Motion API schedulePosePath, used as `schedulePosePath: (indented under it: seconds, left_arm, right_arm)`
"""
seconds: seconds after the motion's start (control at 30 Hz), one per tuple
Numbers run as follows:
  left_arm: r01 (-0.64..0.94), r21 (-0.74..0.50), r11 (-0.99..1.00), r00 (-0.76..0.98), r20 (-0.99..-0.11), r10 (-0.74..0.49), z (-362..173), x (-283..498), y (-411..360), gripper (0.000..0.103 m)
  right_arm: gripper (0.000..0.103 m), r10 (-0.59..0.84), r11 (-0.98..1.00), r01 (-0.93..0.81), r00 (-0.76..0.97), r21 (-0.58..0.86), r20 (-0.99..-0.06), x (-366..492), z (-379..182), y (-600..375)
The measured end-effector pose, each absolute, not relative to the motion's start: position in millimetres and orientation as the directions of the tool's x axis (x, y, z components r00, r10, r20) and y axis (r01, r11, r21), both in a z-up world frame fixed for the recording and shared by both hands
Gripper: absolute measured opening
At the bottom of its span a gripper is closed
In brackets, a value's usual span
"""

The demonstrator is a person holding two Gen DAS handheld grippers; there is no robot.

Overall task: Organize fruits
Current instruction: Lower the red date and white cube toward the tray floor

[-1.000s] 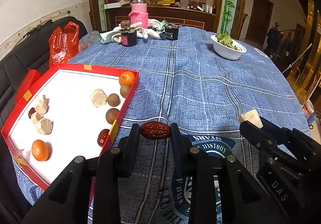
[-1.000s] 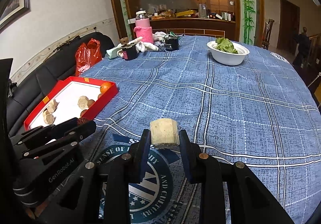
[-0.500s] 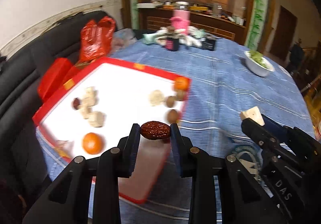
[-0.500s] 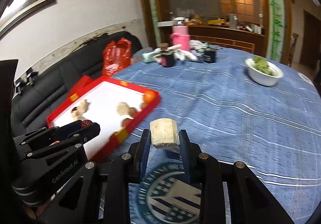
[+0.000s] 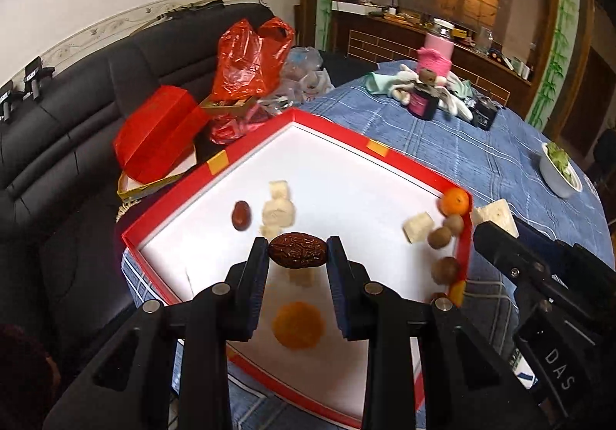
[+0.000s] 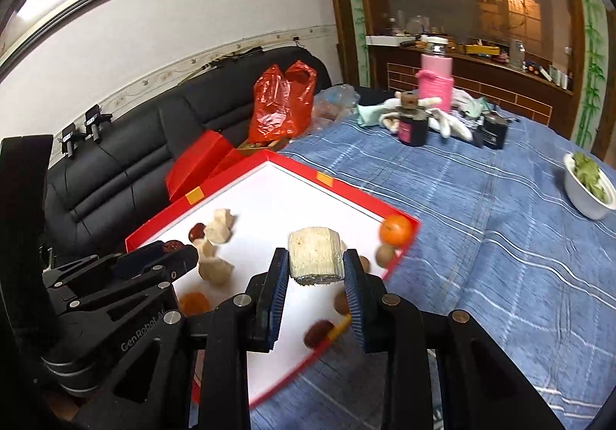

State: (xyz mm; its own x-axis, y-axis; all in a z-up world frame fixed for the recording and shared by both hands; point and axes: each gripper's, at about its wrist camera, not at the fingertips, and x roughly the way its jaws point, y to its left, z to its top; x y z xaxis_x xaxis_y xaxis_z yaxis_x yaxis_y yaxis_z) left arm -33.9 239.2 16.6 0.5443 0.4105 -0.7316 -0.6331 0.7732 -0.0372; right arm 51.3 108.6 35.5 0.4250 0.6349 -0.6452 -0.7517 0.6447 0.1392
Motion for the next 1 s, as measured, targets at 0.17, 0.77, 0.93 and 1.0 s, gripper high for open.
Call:
schedulePosePath:
  seconds: [0.17,0.77,0.93,1.0]
  left_arm:
    - [-0.637,-0.052,0.769,0.549,-0.731,0.406,17.9,-34.3,246.5,0.028]
    - [-0.646,-0.053,0.762,0.544,-0.731,0.411,18.4,-28.2,256.4,0.028]
    - [-0.644,-0.051,0.763,0.55,-0.725,0.416,21.0,-26.9,256.3,0.028]
    - [-0.643,-0.052,0.764,0.55,-0.726,0.413,21.0,-25.8,256.6,0.028]
  right_arm:
    - [0.029,0.632,0.637,-0.76,0.419,0.13,-0.653,55.2,34.0,124.6]
    - [0.029,0.593,0.639,-0.764,0.416,0.088,-0.689,58.5,24.0,148.8]
    - [0.029,0.594,0.64,-0.764,0.422,0.083,-0.685,58.2,26.1,151.0]
    - [0.029,0.593,0.64,-0.765,0.425,0.079,-0.684,58.2,27.0,152.2]
